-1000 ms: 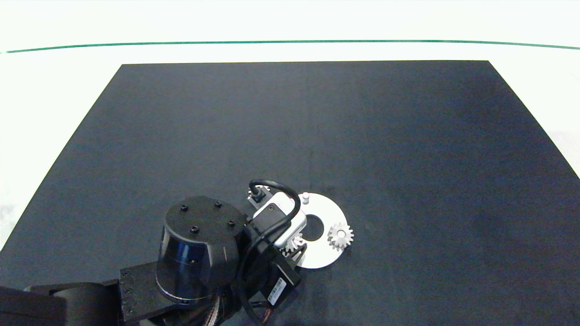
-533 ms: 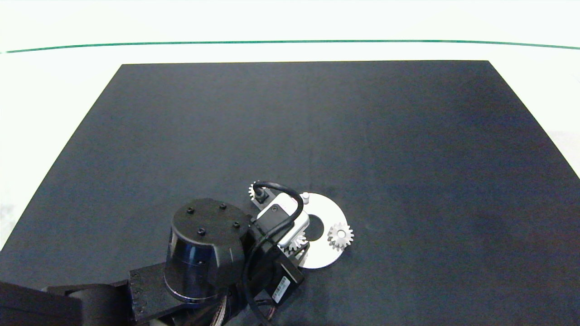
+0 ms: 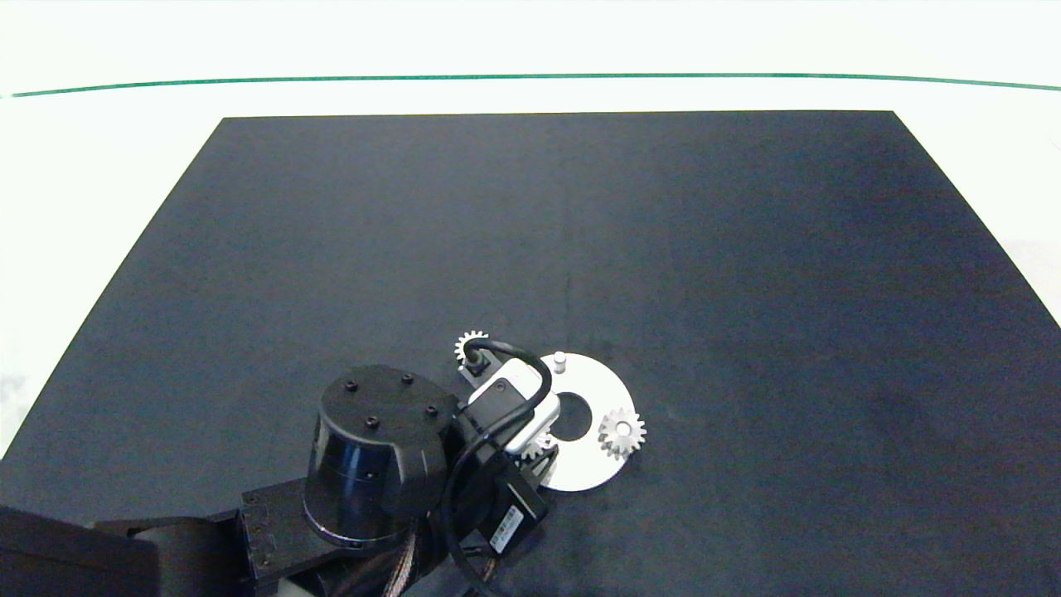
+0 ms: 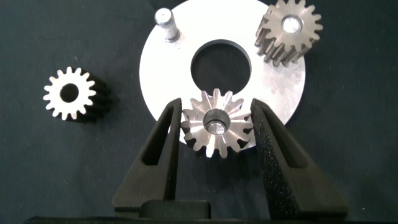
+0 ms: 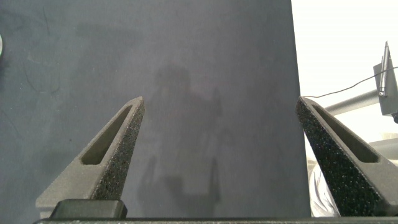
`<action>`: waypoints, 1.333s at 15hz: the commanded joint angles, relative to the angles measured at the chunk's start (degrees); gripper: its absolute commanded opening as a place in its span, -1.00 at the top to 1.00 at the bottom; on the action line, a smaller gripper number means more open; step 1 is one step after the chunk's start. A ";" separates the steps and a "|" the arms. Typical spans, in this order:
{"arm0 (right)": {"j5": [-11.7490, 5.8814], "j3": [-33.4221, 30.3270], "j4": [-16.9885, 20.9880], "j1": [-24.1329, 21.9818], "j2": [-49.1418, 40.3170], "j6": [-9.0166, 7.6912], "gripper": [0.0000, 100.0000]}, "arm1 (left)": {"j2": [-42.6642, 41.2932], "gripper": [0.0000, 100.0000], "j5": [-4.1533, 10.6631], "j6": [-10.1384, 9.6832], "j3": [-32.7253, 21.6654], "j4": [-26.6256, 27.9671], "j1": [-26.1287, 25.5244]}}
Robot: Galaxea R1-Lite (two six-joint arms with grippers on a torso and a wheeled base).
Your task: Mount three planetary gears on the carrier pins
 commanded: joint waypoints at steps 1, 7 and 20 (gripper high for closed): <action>-0.16 -0.08 0.03 0.02 0.21 -0.10 -1.00 | -0.37 0.86 0.13 0.09 0.25 -0.39 0.25; -0.16 -0.78 0.12 0.02 0.57 -0.10 -1.00 | -0.63 0.86 0.04 -0.09 1.22 -0.91 0.17; -0.16 -1.22 0.12 0.02 0.74 -0.10 -1.00 | -3.45 -1.00 0.04 0.26 -0.54 0.76 -0.36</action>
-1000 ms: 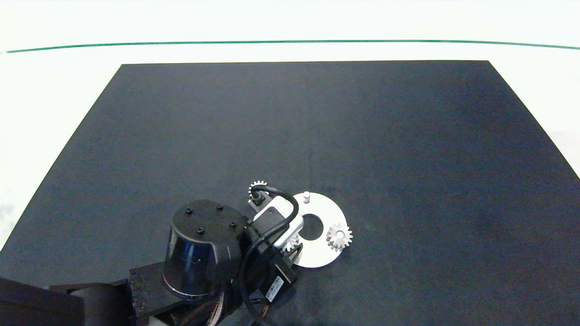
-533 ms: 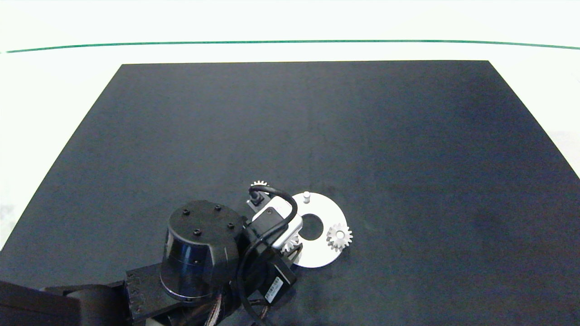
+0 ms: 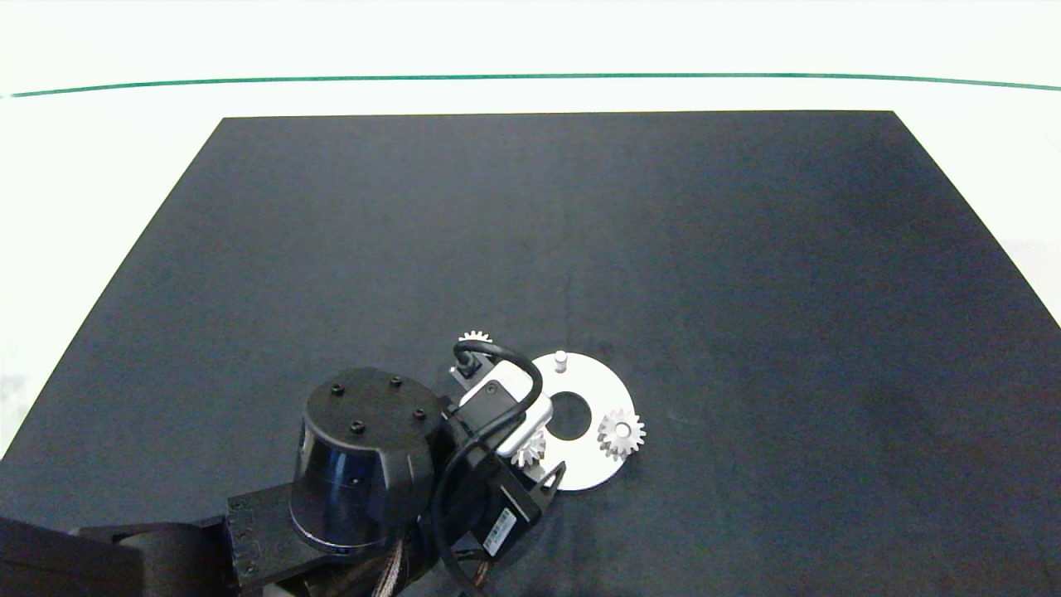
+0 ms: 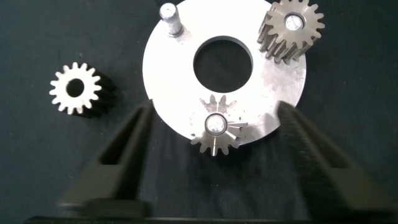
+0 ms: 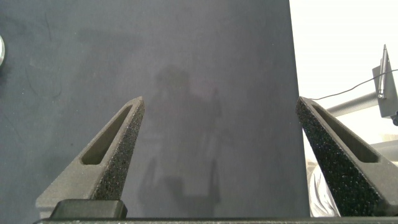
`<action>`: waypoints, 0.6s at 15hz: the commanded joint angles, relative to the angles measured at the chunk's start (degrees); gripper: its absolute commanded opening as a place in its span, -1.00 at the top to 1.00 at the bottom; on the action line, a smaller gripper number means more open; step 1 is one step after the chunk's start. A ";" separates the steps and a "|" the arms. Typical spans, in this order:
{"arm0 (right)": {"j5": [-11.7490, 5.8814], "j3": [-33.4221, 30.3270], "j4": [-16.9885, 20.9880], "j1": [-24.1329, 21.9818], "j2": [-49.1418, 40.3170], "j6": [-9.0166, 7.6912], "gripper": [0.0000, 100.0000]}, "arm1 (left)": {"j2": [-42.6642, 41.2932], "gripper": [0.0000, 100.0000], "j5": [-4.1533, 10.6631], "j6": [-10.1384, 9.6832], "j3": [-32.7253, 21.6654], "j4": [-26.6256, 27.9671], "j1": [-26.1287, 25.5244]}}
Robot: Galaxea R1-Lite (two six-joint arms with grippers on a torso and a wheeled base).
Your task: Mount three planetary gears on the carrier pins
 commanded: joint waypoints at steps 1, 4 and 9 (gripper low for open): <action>-0.16 -0.04 0.12 0.10 0.00 -0.10 -1.00 | -3.77 -1.00 0.04 0.29 -4.02 4.60 -0.47; -0.07 -0.22 0.03 0.19 0.17 -0.10 -1.00 | -10.01 -1.00 -0.05 0.82 -15.18 22.88 1.38; 0.02 -1.62 0.12 0.19 1.05 -0.18 -1.00 | -7.98 -1.00 -5.15 0.90 -17.73 23.67 13.42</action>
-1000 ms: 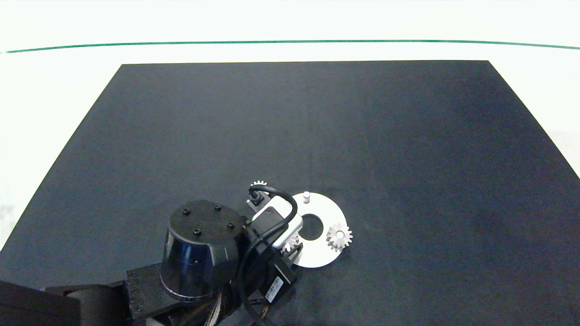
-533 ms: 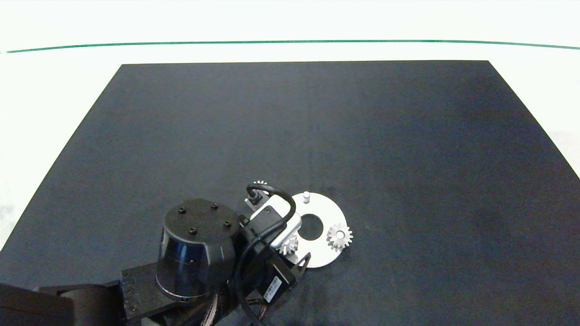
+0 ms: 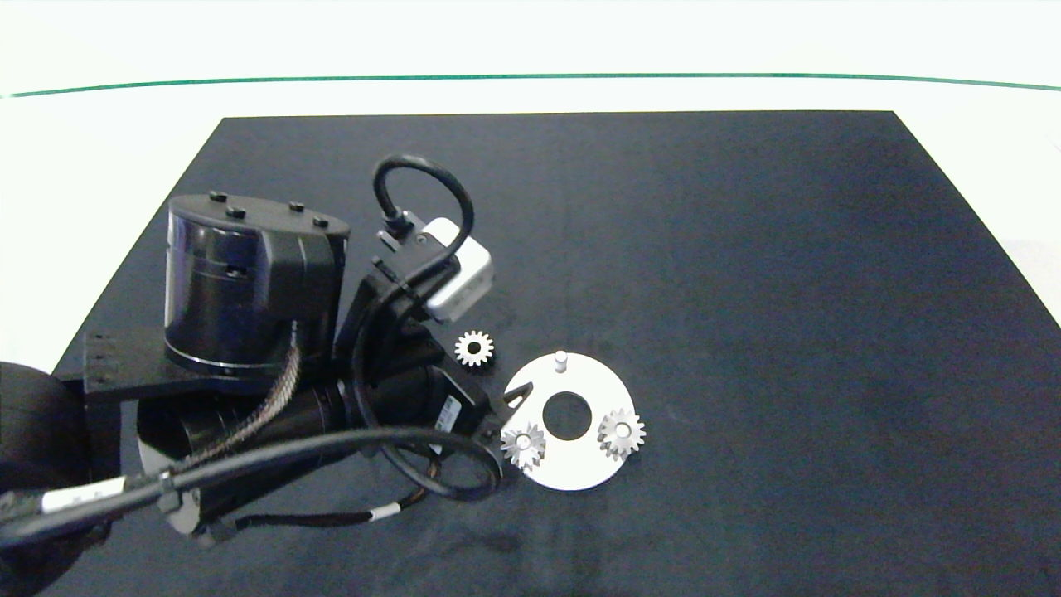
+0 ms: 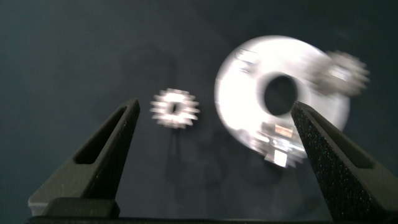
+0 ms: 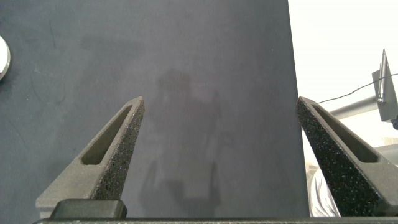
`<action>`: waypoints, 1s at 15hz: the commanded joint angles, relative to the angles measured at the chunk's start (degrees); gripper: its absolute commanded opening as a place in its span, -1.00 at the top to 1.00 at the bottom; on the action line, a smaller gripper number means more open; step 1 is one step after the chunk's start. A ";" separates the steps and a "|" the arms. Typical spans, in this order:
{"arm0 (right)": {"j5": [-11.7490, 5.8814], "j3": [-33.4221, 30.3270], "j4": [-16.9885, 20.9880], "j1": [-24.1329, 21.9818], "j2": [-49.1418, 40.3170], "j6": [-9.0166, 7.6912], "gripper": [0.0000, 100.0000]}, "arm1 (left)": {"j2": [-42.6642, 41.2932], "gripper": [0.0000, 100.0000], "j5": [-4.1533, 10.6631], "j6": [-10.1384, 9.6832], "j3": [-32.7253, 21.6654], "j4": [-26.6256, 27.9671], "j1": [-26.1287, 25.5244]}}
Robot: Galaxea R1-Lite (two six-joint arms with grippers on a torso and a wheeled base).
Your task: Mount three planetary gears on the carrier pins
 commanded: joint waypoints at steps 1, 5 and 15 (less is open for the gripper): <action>-0.15 -0.70 0.29 0.03 0.27 -0.09 -1.00 | 2.74 -1.00 -3.49 0.88 0.19 -4.60 8.63; -0.15 -1.40 1.09 0.03 0.27 -0.26 -1.00 | 5.02 -1.00 -6.92 2.02 -0.07 -6.18 12.76; -0.15 -1.66 0.91 0.03 0.89 -0.35 -1.00 | 11.44 -1.00 -6.66 2.11 1.51 -13.04 9.33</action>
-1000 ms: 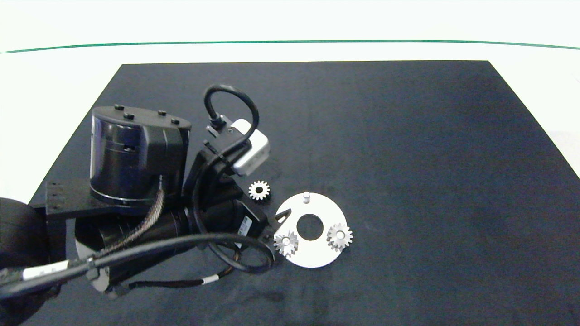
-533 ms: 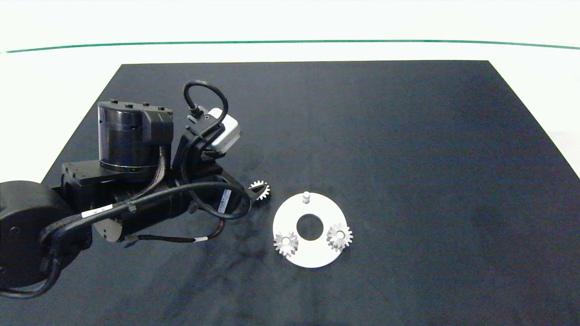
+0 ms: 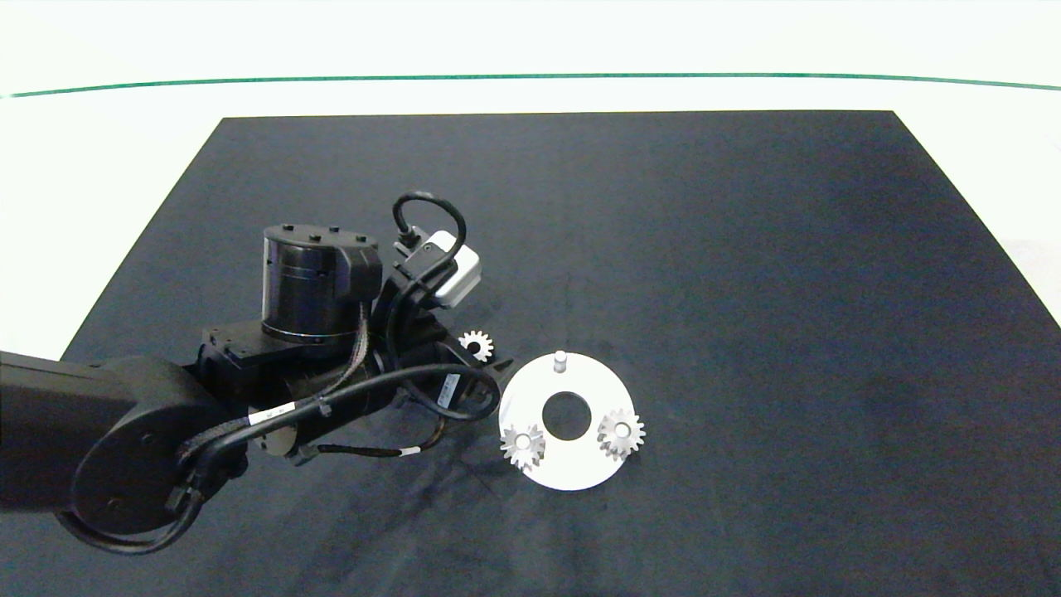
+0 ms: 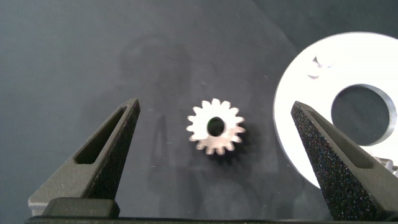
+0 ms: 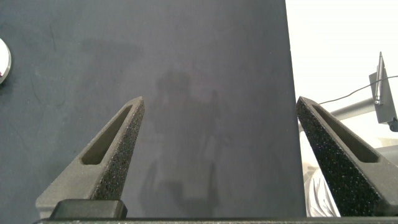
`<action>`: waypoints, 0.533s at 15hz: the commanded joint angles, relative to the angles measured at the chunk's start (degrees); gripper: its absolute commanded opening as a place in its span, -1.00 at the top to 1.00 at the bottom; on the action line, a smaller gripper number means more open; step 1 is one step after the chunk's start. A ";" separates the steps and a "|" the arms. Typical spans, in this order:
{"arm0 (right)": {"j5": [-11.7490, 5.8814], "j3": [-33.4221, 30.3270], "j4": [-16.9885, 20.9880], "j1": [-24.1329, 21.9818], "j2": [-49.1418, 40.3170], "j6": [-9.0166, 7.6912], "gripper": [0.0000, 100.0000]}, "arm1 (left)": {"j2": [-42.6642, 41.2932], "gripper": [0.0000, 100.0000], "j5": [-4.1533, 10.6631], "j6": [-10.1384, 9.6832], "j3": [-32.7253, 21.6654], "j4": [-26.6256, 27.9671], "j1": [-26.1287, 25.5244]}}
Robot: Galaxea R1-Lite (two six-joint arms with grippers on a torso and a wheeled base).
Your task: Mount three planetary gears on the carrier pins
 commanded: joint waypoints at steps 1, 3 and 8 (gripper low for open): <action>-0.15 -0.02 0.11 0.06 0.36 -0.09 -1.00 | 1.82 -1.00 0.07 0.01 0.16 -0.20 -0.36; -0.15 -0.02 0.11 0.06 0.36 -0.09 -1.00 | 2.44 -1.00 0.16 0.10 0.86 -0.82 -0.27; -0.15 -0.02 0.19 0.06 -0.08 -0.09 -1.00 | 3.14 -1.00 0.07 0.89 2.27 -3.28 1.31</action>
